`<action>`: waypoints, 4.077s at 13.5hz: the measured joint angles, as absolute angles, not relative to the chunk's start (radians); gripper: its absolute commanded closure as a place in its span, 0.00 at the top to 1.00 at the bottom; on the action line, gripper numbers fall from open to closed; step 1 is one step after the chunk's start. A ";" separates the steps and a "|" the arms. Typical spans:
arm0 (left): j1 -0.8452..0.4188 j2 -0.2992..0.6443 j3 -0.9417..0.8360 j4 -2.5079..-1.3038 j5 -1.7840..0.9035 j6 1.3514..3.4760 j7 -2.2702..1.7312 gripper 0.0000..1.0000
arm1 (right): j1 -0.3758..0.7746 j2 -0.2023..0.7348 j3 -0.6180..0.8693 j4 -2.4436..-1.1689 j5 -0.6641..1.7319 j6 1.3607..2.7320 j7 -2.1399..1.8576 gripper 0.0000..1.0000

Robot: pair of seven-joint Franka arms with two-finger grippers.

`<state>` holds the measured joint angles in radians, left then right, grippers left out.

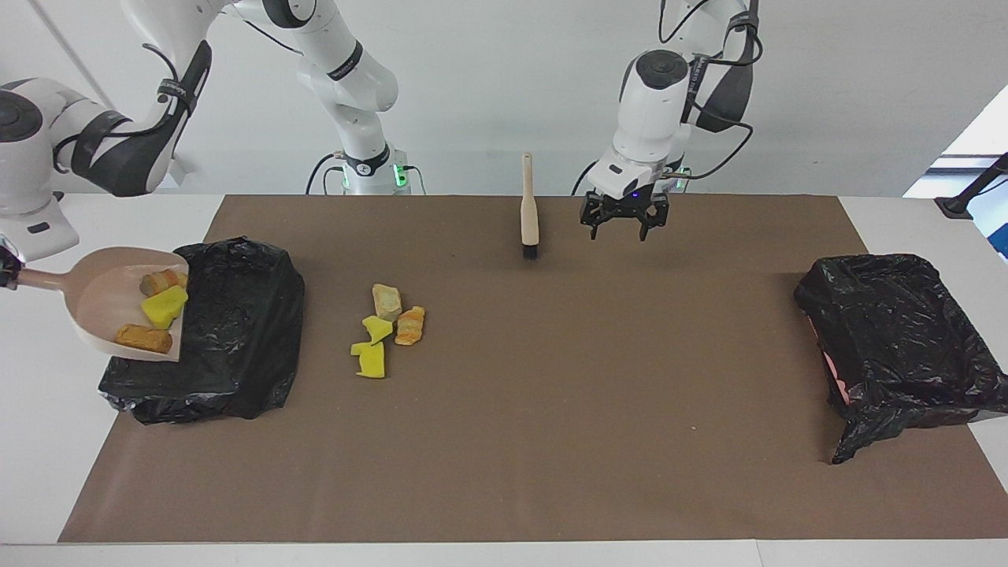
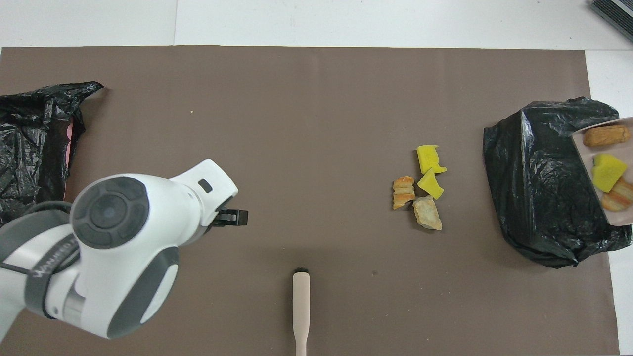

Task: Sweep and dump trash in bin
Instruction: 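Tip the dustpan over the black bag with the right gripper, then carry the empty dustpan back to the table center with the right gripper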

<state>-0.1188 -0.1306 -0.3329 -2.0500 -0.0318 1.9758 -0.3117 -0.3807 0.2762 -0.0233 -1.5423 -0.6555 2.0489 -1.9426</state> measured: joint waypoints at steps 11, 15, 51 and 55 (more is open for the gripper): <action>-0.126 -0.098 -0.026 -1.580 -0.019 1.546 0.125 1.00 | -0.308 0.240 -0.023 -1.578 -0.778 2.046 -1.897 0.00; -0.127 -0.047 -0.023 -1.475 0.010 1.460 0.127 1.00 | -0.291 0.226 -0.023 -1.597 -0.839 2.046 -1.853 0.00; -0.113 -0.030 -0.002 -1.446 0.010 1.409 0.095 1.00 | 0.411 0.362 0.056 -1.491 0.032 1.789 0.410 0.00; -0.113 -0.030 -0.002 -1.446 0.010 1.408 0.093 1.00 | 0.500 0.519 0.060 -1.372 0.040 1.894 0.594 0.00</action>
<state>-0.1128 -0.0304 -0.0017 -1.4456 0.0096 1.4078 0.0930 0.5000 0.5189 0.0598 -1.3719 0.0400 1.8938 0.5945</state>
